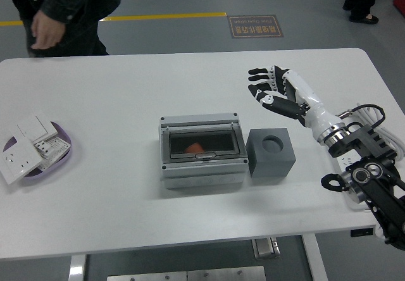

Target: Pick up the cylinder from the cube,place it in the box,flap close box

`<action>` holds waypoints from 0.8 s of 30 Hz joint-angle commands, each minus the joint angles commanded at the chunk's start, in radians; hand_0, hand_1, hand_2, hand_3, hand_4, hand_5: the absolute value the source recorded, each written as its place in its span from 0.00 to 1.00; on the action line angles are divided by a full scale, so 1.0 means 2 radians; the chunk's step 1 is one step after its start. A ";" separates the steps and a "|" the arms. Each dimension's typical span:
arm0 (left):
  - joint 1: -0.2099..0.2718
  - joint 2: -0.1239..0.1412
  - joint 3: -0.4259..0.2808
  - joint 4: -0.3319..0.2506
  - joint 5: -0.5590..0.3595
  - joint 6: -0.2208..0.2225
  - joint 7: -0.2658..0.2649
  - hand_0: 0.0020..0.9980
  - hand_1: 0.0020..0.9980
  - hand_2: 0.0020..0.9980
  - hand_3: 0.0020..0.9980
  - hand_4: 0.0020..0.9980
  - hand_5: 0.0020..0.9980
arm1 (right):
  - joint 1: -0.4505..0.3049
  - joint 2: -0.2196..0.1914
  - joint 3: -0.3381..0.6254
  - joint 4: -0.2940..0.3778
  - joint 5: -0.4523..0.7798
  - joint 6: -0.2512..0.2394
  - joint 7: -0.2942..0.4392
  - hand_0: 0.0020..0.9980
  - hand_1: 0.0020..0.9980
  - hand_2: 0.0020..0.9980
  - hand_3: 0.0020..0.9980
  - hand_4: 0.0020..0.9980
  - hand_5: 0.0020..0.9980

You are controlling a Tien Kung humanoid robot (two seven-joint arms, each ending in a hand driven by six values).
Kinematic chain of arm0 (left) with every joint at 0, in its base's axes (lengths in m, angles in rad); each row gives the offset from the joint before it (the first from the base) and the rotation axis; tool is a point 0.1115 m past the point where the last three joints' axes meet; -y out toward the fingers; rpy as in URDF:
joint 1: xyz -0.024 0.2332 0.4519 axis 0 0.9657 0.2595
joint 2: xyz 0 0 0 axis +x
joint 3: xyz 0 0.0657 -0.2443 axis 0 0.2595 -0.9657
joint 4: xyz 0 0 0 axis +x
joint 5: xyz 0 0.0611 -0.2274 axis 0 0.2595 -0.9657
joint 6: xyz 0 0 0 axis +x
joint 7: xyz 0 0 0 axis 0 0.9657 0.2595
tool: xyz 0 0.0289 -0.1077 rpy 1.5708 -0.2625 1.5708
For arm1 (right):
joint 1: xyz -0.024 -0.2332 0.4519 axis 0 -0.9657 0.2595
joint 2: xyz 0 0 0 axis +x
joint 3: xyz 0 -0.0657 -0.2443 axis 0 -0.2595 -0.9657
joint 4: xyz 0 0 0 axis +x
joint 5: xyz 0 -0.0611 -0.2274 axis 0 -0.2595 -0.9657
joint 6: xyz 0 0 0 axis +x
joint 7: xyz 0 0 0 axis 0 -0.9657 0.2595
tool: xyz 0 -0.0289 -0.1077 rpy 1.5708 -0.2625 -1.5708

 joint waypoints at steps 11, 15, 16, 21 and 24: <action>-0.010 0.009 -0.001 0.000 0.013 -0.002 0.003 0.63 0.66 0.58 0.67 0.72 0.37 | -0.023 0.029 0.128 -0.011 -0.001 -0.008 0.016 0.65 0.62 0.68 0.69 0.63 0.33; -0.007 0.012 -0.004 0.000 0.016 -0.002 0.005 0.63 0.66 0.58 0.67 0.72 0.37 | -0.031 0.037 0.144 -0.010 -0.005 -0.010 0.019 0.65 0.62 0.68 0.69 0.63 0.33; -0.006 0.012 -0.003 0.000 0.016 -0.002 0.005 0.63 0.66 0.58 0.67 0.72 0.37 | -0.034 0.040 0.149 -0.009 -0.005 -0.010 0.020 0.65 0.62 0.68 0.69 0.63 0.33; -0.001 0.010 0.000 0.000 0.014 -0.003 0.004 0.63 0.66 0.58 0.67 0.72 0.37 | -0.047 0.049 0.166 -0.005 -0.007 -0.013 0.026 0.63 0.62 0.67 0.69 0.62 0.33; 0.003 0.008 0.002 0.000 0.012 -0.003 0.004 0.63 0.66 0.58 0.67 0.72 0.37 | -0.055 0.053 0.175 -0.003 -0.008 -0.016 0.031 0.63 0.62 0.67 0.68 0.62 0.33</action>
